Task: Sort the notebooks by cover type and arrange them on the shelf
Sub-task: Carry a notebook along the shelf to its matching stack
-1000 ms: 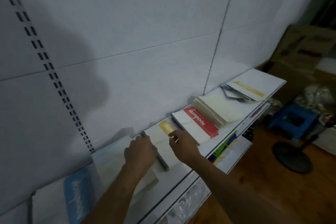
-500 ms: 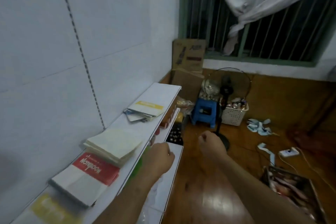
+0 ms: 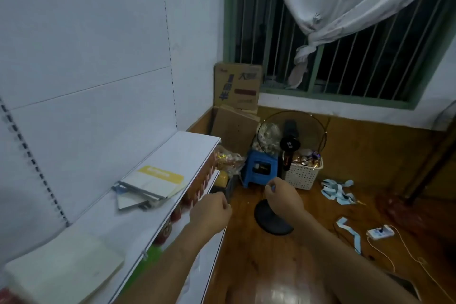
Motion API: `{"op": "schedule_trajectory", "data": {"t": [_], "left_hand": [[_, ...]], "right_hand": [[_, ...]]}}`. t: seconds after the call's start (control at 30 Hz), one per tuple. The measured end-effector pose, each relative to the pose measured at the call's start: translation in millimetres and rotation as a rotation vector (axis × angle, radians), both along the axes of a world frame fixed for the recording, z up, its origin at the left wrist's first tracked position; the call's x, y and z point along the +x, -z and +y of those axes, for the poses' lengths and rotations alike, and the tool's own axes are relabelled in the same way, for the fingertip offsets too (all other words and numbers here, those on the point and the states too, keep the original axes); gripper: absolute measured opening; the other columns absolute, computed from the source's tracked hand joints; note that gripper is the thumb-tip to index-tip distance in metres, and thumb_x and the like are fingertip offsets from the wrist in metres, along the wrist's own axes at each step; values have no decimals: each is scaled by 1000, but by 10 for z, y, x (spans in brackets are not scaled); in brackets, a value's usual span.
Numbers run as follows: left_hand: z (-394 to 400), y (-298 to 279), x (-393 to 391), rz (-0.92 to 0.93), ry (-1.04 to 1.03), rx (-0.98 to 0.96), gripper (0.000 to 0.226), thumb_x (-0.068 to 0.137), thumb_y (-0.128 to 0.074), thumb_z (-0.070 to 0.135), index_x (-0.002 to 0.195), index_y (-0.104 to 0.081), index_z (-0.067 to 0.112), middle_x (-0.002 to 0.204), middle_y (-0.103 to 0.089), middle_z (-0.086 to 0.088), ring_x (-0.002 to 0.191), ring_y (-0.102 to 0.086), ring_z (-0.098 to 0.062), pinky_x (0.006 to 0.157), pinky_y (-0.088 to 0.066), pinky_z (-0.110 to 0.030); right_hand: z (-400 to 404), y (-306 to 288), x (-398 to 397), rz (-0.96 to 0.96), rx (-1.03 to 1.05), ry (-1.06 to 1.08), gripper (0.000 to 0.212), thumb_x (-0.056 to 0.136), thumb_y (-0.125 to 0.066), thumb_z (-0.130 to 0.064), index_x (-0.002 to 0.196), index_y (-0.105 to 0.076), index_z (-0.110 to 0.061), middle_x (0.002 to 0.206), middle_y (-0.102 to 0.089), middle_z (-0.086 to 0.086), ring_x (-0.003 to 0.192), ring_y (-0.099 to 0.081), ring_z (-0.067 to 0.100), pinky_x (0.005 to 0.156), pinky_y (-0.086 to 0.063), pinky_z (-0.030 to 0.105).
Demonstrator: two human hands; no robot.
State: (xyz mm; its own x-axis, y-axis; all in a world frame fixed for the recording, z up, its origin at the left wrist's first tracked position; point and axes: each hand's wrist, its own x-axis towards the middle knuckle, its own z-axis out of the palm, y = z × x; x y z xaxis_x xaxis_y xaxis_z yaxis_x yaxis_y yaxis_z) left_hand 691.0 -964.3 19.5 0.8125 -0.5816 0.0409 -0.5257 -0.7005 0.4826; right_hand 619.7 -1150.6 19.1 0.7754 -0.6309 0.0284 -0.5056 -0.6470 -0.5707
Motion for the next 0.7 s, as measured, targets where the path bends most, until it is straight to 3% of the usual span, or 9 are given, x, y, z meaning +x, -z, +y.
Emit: {"op": "schedule_trajectory", "data": {"t": [0.1,0.2,0.33,0.43,0.53,0.7], "left_hand": [[-384,34,462,17,18,-24,15,93,-48,34,91,-58,22,86,-62,4,76,-58,-12,61,-44,-26],[-768,31,938,38,37,-41,15,94,-48,34,89,-56,23,81,-58,5,70,-54,-10,55,-37,-23],[-1182,23,1500,51,70,-71,14,94,-48,33,88,-55,23,82,-57,5,73,-53,-9,57,-37,-23],[-1390,90,1863,58,58,-69,15,94,-48,34,87,-55,24,84,-60,3,72,-54,-8,58,-38,-23],[-1557,200,2198,71,4,-64,15,92,-49,35,81,-52,26,81,-58,6,73,-53,-9,61,-42,-26],[-1703,325,2717,91,-169,-33,22,91,-48,36,93,-61,18,96,-64,-1,86,-61,-18,74,-53,-31]], "right_hand": [[-318,21,433,-10,22,-20,19,98,-42,-33,95,-55,-20,82,-59,0,68,-56,14,53,-39,26],[-643,-13,903,5,22,-14,19,98,-42,-33,100,-55,-19,81,-58,-2,66,-55,12,53,-41,26],[-1007,-62,1502,-11,59,-24,19,98,-43,-33,104,-55,-20,79,-62,0,69,-62,16,61,-52,35],[-1195,-23,1892,28,41,-46,19,99,-42,-32,107,-54,-21,76,-61,0,64,-59,17,52,-46,30],[-1347,94,2280,41,49,-62,17,98,-42,-33,101,-55,-22,80,-62,-1,68,-60,15,54,-48,30],[-1441,274,3121,57,67,-251,21,98,-43,-29,84,-53,-17,74,-58,3,60,-51,16,53,-38,29]]}}
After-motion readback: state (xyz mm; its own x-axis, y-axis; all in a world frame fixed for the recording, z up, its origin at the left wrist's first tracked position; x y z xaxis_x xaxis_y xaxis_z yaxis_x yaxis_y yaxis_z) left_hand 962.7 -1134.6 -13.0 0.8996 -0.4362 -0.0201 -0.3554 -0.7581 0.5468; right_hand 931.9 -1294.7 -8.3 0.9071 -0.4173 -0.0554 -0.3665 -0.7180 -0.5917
